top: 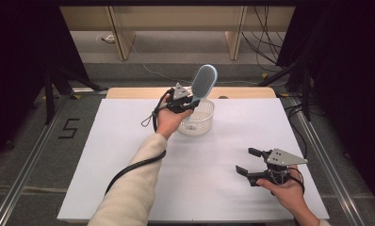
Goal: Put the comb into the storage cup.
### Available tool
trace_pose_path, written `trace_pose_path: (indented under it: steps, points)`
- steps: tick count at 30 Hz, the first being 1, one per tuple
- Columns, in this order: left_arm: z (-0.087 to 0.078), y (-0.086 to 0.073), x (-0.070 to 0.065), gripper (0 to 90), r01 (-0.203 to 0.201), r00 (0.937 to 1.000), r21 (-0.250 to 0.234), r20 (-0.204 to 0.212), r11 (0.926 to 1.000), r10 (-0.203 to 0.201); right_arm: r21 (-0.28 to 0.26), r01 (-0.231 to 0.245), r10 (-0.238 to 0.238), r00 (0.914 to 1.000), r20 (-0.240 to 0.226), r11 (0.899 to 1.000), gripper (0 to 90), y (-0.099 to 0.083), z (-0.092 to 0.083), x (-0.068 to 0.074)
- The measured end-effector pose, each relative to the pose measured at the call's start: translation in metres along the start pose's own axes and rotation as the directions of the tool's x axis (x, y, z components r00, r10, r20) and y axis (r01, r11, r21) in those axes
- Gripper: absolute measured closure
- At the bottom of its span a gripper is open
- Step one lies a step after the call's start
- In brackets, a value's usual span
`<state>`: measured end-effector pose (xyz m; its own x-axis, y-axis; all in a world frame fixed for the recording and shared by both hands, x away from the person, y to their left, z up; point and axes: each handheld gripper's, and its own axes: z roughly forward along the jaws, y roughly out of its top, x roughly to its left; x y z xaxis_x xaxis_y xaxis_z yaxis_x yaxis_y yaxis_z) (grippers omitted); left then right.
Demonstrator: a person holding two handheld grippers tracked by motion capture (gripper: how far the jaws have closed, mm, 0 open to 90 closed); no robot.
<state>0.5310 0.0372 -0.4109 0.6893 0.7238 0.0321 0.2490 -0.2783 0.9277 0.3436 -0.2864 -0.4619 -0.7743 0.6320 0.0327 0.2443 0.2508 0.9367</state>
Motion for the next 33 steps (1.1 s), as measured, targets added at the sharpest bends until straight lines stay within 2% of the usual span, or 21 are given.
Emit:
trace_pose_path:
  steps: [33]
  points:
    - [0.0033,-0.0070,-0.0001,69.8,-0.010,1.0000,0.017,-0.001,0.9998,0.010,0.004,0.003,-0.003,1.0000,0.000,1.000,16.2,-0.0004,0.0001,-0.0002]
